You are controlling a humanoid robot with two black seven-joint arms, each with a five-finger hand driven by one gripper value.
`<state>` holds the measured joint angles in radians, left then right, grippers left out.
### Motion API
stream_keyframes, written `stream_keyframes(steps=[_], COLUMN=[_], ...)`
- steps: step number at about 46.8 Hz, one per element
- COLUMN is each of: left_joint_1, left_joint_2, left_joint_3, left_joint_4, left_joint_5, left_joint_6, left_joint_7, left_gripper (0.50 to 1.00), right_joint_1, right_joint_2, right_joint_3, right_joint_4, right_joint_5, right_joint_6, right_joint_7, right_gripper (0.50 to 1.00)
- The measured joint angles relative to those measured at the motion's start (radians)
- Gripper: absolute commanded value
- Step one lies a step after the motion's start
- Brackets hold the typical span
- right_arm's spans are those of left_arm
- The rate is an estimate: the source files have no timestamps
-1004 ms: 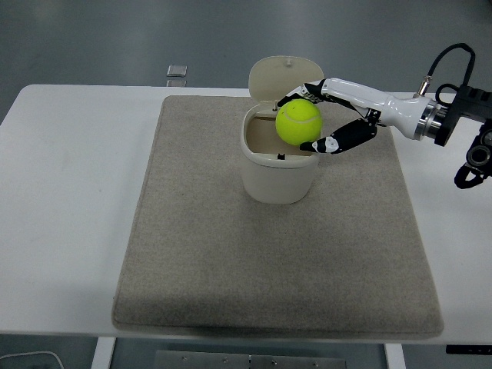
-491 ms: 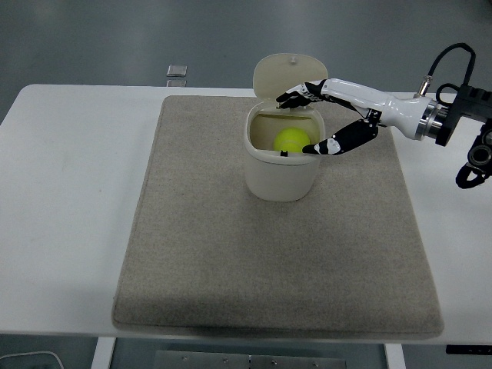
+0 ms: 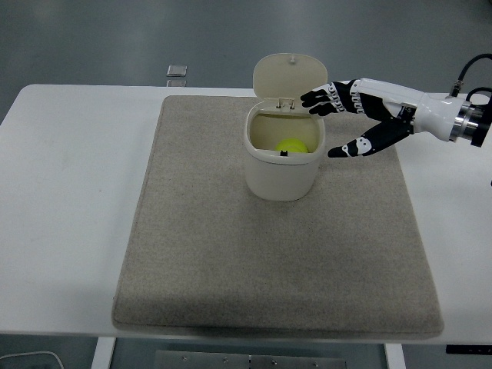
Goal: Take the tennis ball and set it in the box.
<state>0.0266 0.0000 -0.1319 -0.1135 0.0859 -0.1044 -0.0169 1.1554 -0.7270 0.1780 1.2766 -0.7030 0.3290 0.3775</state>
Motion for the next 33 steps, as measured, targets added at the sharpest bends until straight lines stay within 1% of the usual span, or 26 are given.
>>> stream_keyframes(steps=[9,14,19,25,29,31,33], left_joint_1=[0.001,0.0,0.001,0.001,0.0,0.001,0.001], left_joint_2=[0.0,0.0,0.0,0.0,0.0,0.0,0.0], left_joint_3=[0.0,0.0,0.0,0.0,0.0,0.0,0.0], left_joint_4=[0.0,0.0,0.0,0.0,0.0,0.0,0.0], left_joint_5=[0.0,0.0,0.0,0.0,0.0,0.0,0.0], left_joint_6=[0.0,0.0,0.0,0.0,0.0,0.0,0.0], left_joint_7=[0.0,0.0,0.0,0.0,0.0,0.0,0.0], left_gripper=[0.992,0.992,0.992,0.992,0.992,0.992,0.992], right_joint_1=[-0.034,-0.042,-0.065,-0.08,-0.083,-0.09,-0.095], right_joint_2=[-0.018,-0.018,-0.008,-0.001,0.019,0.035,0.049], right_joint_3=[-0.008,-0.015,-0.017,-0.016,-0.014,-0.012,-0.007], right_joint_4=[-0.053,-0.106,-0.165,-0.211,-0.238,-0.259,-0.279], right_joint_5=[0.156,0.241,0.329,0.38,0.414,0.443,0.475], right_joint_6=[0.011,0.015,0.007,0.001,-0.002,-0.004,-0.01], right_joint_7=[-0.002,-0.008,-0.014,-0.015,-0.016,-0.026,-0.047], right_gripper=[0.899,0.899,0.899,0.897,0.897,0.895,0.895])
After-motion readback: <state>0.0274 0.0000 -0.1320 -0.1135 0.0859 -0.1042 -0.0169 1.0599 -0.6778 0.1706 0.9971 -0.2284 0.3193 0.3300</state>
